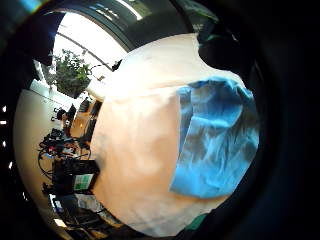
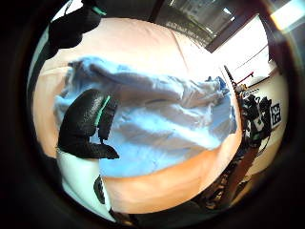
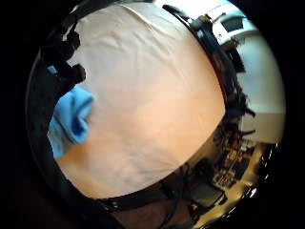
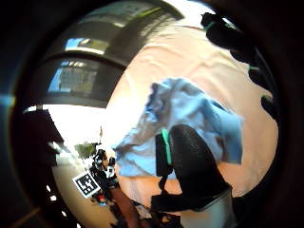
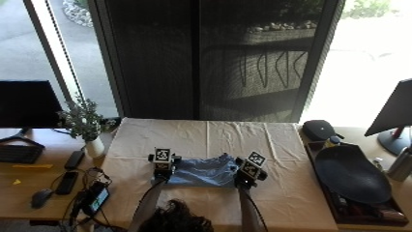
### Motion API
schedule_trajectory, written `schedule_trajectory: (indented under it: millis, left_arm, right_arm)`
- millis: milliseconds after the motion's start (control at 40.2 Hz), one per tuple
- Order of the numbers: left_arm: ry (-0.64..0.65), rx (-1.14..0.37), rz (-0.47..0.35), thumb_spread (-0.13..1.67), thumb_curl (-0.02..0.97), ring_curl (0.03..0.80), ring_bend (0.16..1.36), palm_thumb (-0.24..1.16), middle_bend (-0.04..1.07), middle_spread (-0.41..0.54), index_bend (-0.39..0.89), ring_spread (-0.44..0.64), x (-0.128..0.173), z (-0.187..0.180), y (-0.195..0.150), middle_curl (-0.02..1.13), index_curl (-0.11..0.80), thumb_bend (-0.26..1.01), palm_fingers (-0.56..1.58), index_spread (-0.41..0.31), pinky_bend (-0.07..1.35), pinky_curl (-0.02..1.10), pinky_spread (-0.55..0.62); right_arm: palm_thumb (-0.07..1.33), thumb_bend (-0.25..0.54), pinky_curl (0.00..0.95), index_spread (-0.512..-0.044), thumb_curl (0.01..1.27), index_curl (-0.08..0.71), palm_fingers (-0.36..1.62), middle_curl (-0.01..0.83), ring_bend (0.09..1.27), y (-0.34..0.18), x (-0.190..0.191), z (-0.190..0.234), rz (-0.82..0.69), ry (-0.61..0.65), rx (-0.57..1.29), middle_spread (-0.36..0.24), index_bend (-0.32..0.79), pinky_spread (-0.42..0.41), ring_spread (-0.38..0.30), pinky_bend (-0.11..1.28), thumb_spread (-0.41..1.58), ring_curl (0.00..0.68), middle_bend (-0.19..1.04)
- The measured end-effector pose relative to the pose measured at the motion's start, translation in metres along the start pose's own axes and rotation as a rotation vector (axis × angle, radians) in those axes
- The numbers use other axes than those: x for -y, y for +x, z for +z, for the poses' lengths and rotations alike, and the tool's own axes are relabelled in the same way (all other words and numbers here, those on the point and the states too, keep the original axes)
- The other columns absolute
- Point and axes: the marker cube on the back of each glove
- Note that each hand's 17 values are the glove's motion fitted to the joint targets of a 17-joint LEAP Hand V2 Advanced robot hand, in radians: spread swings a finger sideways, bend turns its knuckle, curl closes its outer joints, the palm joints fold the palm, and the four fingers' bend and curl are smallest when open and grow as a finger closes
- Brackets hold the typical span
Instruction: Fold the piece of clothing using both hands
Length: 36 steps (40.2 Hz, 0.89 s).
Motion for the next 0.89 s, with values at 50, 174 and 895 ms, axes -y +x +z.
schedule_trajectory:
  millis: [50,174,895]
  left_arm:
    - [-0.104,0.071,-0.012,1.21,0.291,0.410,0.47,0.55,0.36,-0.263,0.07,-0.20,-0.012,0.012,-0.007,0.47,0.325,-0.03,0.71,-0.200,0.35,0.26,0.03]
    - [-0.287,0.118,-0.031,1.23,0.284,0.401,0.44,0.51,0.23,-0.217,0.11,-0.12,-0.027,0.038,-0.012,0.44,0.318,-0.03,0.56,-0.202,0.40,0.29,0.07]
    - [-0.283,-0.351,0.075,1.47,0.206,0.345,0.50,0.23,0.18,-0.033,0.18,0.18,-0.016,0.023,0.004,0.33,0.332,0.05,0.30,-0.174,0.48,0.28,0.34]
  right_arm:
    - [0.52,-0.069,0.409,-0.385,0.37,0.226,0.69,0.370,0.59,0.019,-0.022,0.008,0.080,-0.094,-0.095,-0.217,0.00,-0.182,-0.225,0.70,1.09,0.383,0.17]
    - [0.42,-0.054,0.410,-0.378,0.34,0.141,0.66,0.372,0.67,0.027,-0.020,0.022,0.146,-0.012,-0.196,-0.177,-0.07,-0.155,-0.189,0.77,1.14,0.395,0.19]
    - [0.80,0.063,0.310,-0.344,0.45,0.184,1.06,0.495,0.64,-0.022,0.018,0.022,0.151,-0.166,0.212,-0.269,0.20,-0.215,-0.263,0.42,1.02,0.423,0.50]
